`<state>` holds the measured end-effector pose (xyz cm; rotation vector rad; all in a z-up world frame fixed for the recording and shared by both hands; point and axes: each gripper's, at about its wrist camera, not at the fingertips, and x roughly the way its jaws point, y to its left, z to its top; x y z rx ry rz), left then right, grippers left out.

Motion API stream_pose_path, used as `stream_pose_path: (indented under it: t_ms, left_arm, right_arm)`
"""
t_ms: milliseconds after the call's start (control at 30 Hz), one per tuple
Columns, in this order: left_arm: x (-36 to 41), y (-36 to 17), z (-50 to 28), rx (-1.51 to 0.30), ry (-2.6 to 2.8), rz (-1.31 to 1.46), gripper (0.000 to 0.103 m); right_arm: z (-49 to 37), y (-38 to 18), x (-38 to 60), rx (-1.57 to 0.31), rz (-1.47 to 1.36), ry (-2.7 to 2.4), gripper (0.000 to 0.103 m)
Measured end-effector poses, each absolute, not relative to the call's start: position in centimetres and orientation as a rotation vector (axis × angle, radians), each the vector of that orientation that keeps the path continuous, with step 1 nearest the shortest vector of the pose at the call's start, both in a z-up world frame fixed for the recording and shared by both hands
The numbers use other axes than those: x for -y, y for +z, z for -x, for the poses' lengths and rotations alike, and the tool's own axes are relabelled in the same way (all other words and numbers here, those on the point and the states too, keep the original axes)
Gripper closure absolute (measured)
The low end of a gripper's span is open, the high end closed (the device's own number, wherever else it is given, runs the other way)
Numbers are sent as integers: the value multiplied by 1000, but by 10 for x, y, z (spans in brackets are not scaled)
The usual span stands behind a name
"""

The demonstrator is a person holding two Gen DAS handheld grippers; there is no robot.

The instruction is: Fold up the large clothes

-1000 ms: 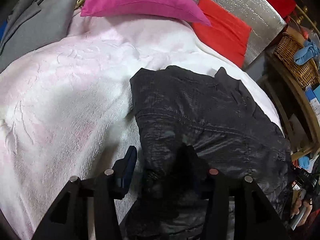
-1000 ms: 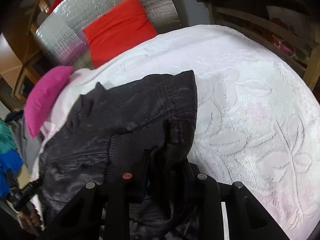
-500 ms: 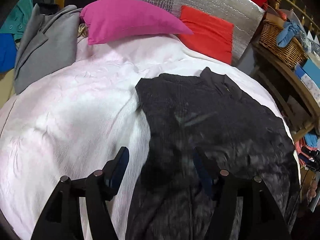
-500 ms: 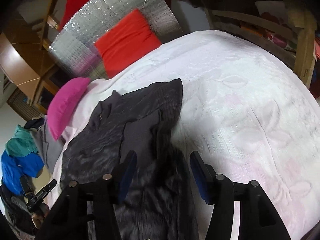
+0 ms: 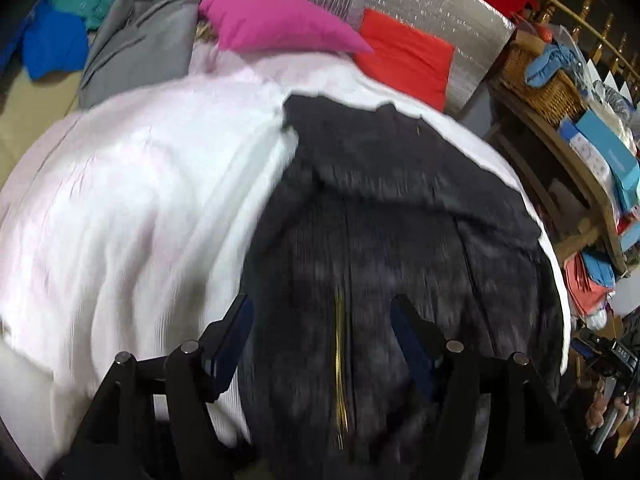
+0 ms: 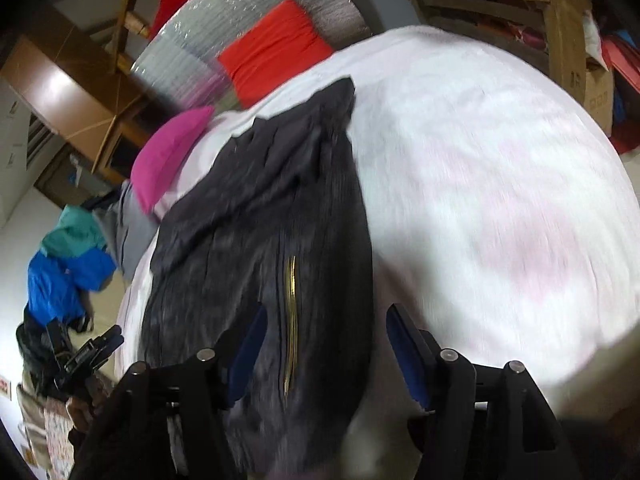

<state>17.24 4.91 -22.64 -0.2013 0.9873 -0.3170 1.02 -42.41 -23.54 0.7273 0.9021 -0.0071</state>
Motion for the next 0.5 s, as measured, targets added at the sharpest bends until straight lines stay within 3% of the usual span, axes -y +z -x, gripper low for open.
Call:
stream_pose_path:
  t_ms: [267,500]
  left_arm:
    - [-42,-231,-119,-1156,-268,132,25]
    - [-54,-273,-141,-1341,-106,161,25]
  right_arm:
    - [29,-242,399,-985,-767,59,36]
    - [32,-263,364,-1100,-742,86,36]
